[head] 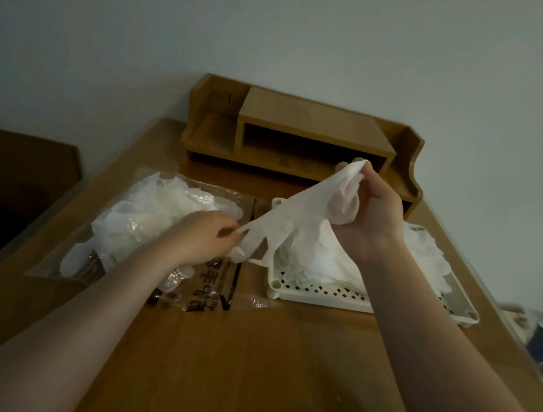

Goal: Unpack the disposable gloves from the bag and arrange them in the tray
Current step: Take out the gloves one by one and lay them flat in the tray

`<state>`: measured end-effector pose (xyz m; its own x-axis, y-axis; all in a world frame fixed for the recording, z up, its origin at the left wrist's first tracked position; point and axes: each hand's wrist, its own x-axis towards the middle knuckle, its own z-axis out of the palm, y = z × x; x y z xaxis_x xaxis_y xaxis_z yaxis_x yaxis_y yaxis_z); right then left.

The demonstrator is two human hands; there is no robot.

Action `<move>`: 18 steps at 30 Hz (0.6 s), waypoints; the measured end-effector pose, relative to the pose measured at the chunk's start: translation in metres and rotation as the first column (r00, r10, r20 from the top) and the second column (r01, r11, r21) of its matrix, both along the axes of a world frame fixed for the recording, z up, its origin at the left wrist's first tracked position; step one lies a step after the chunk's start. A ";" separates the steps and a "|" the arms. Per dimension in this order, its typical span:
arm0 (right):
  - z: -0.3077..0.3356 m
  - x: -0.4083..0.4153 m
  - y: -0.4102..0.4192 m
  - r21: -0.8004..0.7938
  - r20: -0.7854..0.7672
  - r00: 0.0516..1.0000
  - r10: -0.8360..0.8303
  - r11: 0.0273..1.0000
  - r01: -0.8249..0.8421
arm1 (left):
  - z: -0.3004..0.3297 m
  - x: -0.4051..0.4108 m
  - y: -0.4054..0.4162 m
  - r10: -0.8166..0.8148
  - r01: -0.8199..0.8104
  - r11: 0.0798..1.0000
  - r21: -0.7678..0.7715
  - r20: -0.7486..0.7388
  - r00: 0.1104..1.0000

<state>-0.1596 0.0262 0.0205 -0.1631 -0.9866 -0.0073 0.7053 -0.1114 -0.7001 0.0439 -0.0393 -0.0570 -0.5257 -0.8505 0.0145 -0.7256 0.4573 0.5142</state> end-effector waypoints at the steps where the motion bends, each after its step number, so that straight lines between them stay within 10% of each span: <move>1: 0.004 -0.001 0.004 -0.019 0.036 0.999 0.031 0.999 -0.031 | 0.006 -0.004 0.006 -0.002 0.009 0.998 0.059 -0.116 0.993; 6: 0.020 -0.001 0.008 -0.040 -0.051 0.999 0.004 0.999 -0.006 | 0.052 -0.043 0.048 -0.049 -0.034 0.994 -0.105 -0.698 0.714; 18: 0.033 -0.038 0.030 -0.348 0.065 0.987 0.149 0.930 -0.117 | 0.080 -0.091 0.072 -0.084 -0.051 0.967 -0.249 -0.502 0.861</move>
<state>-0.1974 0.0559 0.0530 -0.0445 -0.9444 0.3258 0.7876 -0.2338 -0.5701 -0.0470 0.0331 0.0228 -0.4023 -0.7752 0.4871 -0.3878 0.6262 0.6763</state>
